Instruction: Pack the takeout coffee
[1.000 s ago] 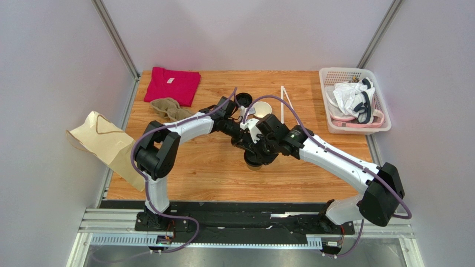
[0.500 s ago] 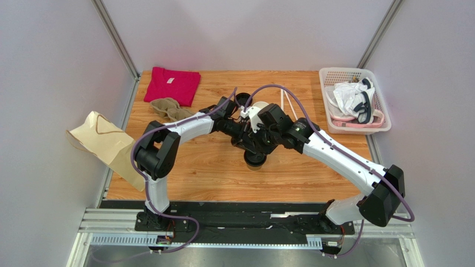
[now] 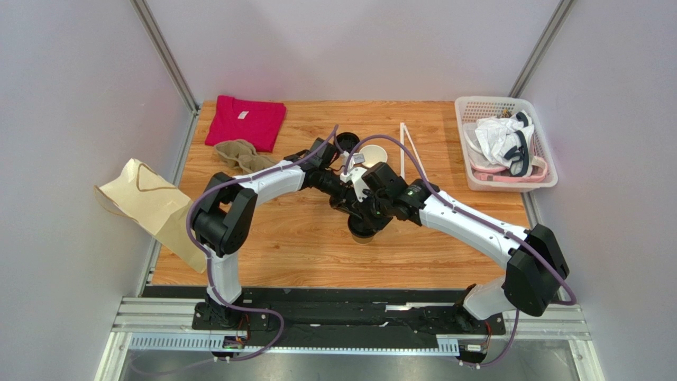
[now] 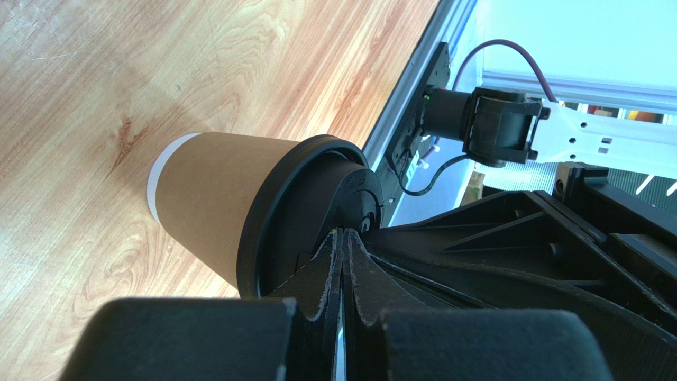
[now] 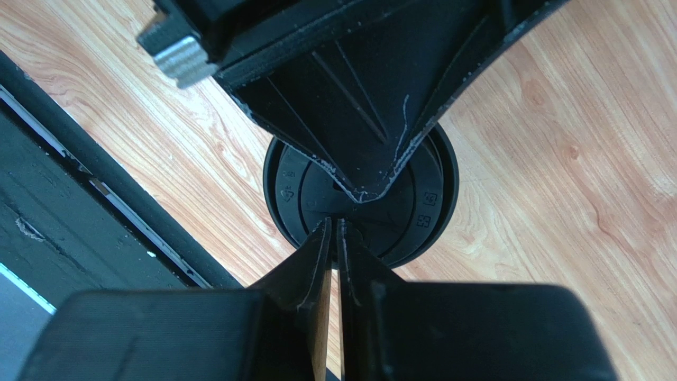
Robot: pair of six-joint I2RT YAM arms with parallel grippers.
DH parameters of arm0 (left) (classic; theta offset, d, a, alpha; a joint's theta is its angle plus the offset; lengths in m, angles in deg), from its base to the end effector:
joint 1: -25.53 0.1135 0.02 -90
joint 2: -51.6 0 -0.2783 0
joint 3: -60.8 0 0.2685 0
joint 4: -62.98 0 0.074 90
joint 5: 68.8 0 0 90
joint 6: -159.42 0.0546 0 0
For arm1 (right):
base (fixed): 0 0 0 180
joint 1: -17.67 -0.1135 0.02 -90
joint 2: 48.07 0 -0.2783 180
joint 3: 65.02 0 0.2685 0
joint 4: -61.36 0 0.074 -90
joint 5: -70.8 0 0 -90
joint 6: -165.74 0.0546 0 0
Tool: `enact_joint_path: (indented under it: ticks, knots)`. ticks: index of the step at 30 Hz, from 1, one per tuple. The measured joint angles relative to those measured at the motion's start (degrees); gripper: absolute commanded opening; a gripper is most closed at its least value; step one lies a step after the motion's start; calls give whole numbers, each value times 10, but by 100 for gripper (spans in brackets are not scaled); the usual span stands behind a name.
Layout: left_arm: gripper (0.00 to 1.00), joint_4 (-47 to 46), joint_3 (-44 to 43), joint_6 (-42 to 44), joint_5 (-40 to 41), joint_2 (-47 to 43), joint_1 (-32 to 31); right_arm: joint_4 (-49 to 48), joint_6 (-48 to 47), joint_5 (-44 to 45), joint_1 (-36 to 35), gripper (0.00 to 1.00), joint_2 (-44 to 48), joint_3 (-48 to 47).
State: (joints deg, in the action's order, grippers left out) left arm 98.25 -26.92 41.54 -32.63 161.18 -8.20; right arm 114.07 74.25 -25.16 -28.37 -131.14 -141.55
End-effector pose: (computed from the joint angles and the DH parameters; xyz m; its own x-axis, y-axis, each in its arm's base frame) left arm 0.3249 -0.2699 0.1865 -0.9411 0.2965 -0.1627 0.2851 0.4369 -0.8531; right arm 0.2172 0.2334 0.2489 -0.5768 -0.6354 -0.5134 -0.7680 0.6359 0.0759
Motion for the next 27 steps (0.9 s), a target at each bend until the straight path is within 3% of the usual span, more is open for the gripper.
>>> enact_joint_path:
  ticks: [15,27]
  knots:
    - [4,0,0,0,0,0,0,109,-3,-16,0,12,45,-87]
    - [4,1,0,0,0,0,0,30,-6,-6,0,11,1,60]
